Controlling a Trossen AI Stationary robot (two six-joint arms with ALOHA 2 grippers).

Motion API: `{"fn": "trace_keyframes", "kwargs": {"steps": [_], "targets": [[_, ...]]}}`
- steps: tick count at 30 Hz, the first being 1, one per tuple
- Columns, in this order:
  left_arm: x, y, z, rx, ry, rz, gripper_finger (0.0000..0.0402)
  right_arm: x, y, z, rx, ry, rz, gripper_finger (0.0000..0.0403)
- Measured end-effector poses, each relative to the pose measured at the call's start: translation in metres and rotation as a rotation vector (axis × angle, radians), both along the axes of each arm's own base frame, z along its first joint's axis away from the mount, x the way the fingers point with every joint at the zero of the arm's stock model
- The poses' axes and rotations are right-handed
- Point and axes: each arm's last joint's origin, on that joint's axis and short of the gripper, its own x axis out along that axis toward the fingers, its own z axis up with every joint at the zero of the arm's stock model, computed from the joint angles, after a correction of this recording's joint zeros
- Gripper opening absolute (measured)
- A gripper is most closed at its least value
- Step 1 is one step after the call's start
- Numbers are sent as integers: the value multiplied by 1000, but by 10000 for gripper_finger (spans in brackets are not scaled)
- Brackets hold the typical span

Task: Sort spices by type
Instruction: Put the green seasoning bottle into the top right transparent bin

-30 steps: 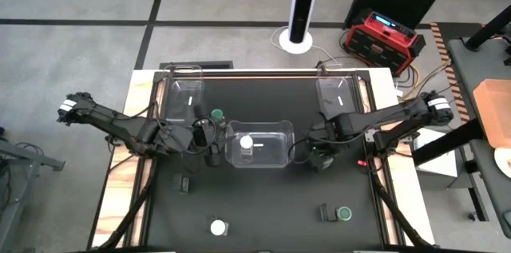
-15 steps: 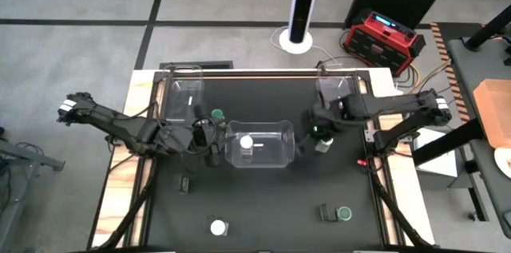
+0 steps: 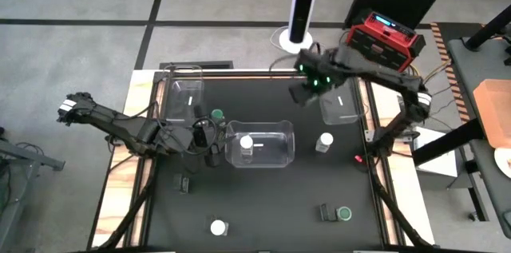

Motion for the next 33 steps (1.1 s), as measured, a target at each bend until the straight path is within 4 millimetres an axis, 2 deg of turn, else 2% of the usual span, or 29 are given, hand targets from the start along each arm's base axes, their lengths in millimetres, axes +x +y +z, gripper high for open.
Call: {"fn": "trace_keyframes", "kwargs": {"steps": [5, 11, 14, 17, 24, 28, 33], "targets": [[-1, 0, -2, 10, 24, 3, 219, -27, -54, 0, -10, 180, -96, 195], [-3, 2, -3, 29, 30, 69, 219, -65, -96, 1, 13, 184, -197, 195], [-3, 3, -3, 32, 29, 79, 219, -80, -108, -2, 19, 200, -203, 195], [-3, 3, -3, 32, 29, 79, 219, -86, -117, -8, 8, 190, -218, 195], [-3, 3, -3, 31, 28, 79, 219, -86, -138, -35, 33, 217, -202, 195], [-3, 3, -4, 27, 33, 82, 219, -88, -144, -55, 90, 183, -172, 195], [-4, 3, -6, 24, 46, 85, 219, -96, -150, -71, 76, 163, -184, 195]]}}
